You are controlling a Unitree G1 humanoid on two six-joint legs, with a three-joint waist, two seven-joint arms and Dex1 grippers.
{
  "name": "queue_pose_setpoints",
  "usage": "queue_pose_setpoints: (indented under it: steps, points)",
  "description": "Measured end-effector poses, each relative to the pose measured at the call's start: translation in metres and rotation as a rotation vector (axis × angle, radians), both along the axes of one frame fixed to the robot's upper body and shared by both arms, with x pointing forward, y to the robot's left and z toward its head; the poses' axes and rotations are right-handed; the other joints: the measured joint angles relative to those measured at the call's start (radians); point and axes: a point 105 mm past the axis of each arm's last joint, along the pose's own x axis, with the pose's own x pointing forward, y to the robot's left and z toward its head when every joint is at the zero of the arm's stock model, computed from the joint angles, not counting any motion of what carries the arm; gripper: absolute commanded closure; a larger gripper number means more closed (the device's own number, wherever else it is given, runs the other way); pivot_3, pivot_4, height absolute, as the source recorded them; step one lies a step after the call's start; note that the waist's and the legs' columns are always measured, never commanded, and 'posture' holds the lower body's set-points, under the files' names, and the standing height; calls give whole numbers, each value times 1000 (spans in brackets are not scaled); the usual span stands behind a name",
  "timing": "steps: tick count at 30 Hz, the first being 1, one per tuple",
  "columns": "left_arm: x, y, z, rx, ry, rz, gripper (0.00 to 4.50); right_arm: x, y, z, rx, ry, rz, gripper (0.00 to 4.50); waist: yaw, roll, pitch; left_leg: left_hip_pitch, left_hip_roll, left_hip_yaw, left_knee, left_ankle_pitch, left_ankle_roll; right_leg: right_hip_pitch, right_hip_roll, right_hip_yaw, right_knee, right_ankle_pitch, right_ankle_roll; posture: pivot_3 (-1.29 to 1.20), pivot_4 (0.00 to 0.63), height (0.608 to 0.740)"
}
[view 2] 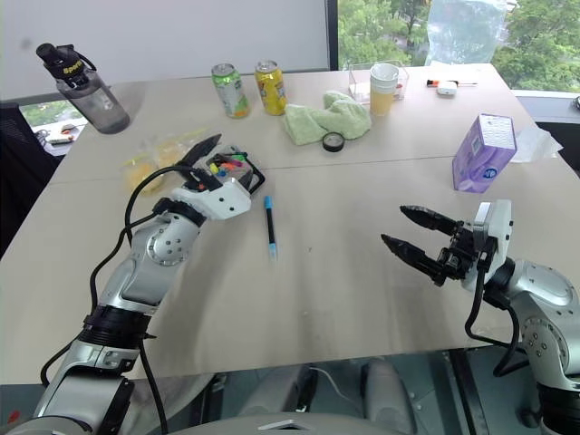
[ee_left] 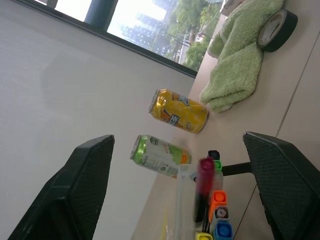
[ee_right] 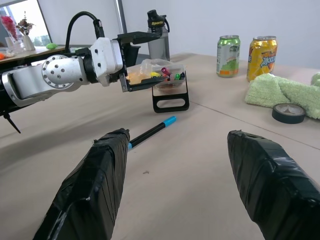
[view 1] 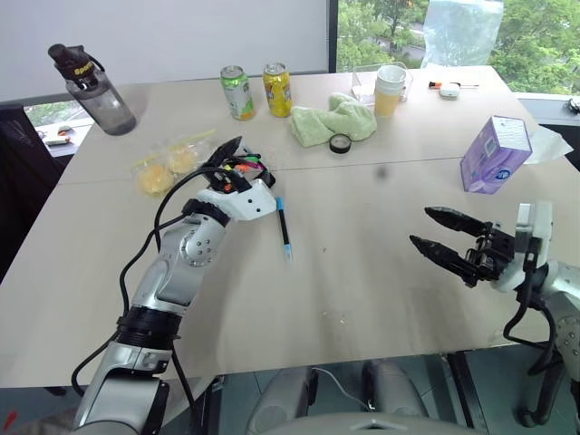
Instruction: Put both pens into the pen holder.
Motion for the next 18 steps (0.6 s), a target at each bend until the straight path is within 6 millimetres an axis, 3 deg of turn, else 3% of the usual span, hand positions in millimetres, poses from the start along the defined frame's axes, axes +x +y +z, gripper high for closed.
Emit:
queue_pose_setpoints:
  steps: [8,14,18]
  points:
    - [-3,-5,5,-97,10,-52,39,0,-2,-2,-1,-2,-7,1143,0,0,0,0,0,0,0,0,0,0,0,0,0,0,0,0,150,740]
    - [-23,-33,-22,-495,308,-192,39,0,-2,-2,-6,-8,-11,1143,-3,0,0,0,0,0,1,0,0,0,0,0,1,0,0,0,150,740]
    - [-37,-47,-24,-656,468,-289,39,1,0,-5,-22,-4,-10,1143,-2,0,0,0,0,0,2,0,0,0,0,0,3,0,0,0,150,740]
